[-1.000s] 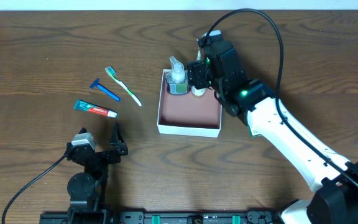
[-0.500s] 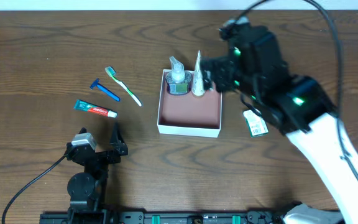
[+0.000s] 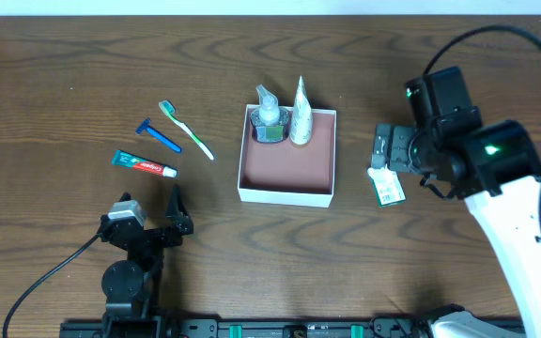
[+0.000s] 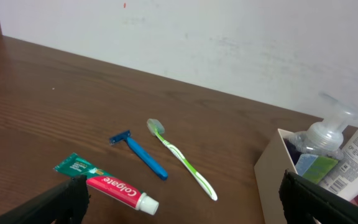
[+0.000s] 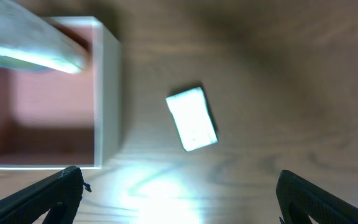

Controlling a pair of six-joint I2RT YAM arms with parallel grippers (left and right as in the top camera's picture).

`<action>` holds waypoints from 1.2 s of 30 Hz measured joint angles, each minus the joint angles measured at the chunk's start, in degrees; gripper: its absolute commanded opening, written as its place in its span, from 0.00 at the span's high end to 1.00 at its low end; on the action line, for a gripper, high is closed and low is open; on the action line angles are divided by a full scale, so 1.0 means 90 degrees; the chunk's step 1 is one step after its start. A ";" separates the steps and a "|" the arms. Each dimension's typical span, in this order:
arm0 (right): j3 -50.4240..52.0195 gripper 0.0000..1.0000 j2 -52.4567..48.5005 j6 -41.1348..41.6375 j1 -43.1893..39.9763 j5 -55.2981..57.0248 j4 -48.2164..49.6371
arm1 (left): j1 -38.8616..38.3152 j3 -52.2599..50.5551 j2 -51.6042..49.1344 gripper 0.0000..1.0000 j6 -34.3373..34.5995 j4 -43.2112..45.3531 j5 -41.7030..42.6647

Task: Pack container
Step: 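Release the tube and move the right gripper right to the soap box, then grasp the green-and-white soap bar box with the right gripper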

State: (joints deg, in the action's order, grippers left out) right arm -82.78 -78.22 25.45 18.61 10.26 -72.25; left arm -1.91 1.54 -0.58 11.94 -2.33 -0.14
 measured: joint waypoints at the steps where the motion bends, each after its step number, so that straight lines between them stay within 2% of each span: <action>1: 0.0294 0.01 0.0000 0.0039 -0.0066 -0.0002 0.0129 | -0.0002 0.0000 0.0000 0.02 0.0000 0.0000 0.0000; 9: 0.2579 0.01 -0.0015 0.0119 -0.0381 -0.0328 0.1853 | -0.0002 0.0000 0.0000 0.02 0.0000 0.0002 -0.0002; 22: 0.4641 0.01 -0.0015 -0.0998 -0.0418 -0.0607 0.4954 | -0.0002 0.0000 0.0000 0.02 0.0000 0.0000 0.0000; 28: 0.5372 0.01 -0.0015 -0.1243 -0.0437 -0.0646 0.5802 | -0.0002 0.0000 0.0000 0.02 0.0000 0.0000 0.0000; 36: 0.5425 0.01 -0.0017 -0.1146 -0.0685 -0.0420 0.6193 | 0.0000 0.0000 0.0000 0.02 0.0000 0.0000 0.0000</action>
State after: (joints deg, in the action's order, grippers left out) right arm -33.95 -78.37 15.14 12.45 6.48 -16.51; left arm -1.91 1.54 -0.58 11.94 -2.33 -0.14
